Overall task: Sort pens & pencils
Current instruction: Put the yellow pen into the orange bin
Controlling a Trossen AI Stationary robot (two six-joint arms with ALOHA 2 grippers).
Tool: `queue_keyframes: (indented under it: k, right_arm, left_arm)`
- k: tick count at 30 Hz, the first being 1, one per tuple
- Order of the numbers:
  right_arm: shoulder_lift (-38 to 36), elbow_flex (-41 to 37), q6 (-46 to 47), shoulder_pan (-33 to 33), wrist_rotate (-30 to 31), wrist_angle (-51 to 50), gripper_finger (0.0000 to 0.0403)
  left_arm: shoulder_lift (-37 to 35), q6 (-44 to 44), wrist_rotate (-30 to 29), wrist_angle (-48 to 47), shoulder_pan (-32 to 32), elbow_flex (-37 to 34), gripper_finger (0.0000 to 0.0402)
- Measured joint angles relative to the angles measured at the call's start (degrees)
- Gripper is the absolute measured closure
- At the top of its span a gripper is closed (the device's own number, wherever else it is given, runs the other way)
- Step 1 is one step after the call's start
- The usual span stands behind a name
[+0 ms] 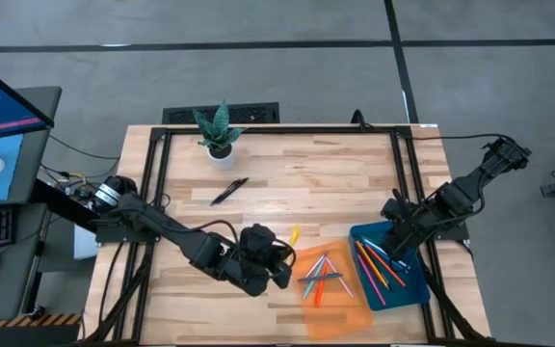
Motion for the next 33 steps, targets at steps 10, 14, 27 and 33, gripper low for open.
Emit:
queue_keyframes:
  k: [10, 14, 27, 33]
  right_arm:
    - [0.0, 0.0, 1.0, 0.0, 0.0, 0.0, 0.0182]
    - [0.0, 0.0, 1.2, 0.0, -0.2, 0.2, 0.0182]
    - [0.0, 0.0, 1.0, 0.0, -1.3, 0.6, 0.0182]
    - [0.0, 0.0, 0.8, 0.0, -1.5, 0.6, 0.0182]
  left_arm:
    - [0.0, -0.5, -1.0, 3.4, -1.0, 0.0, 0.0378]
    - [0.0, -0.6, -1.0, 5.5, -1.1, 0.0, 0.0378]
    - [0.0, 0.9, -0.3, 8.6, -1.1, 0.0, 0.0378]
    - [0.0, 1.1, -0.4, 8.6, -1.1, 0.0, 0.0378]
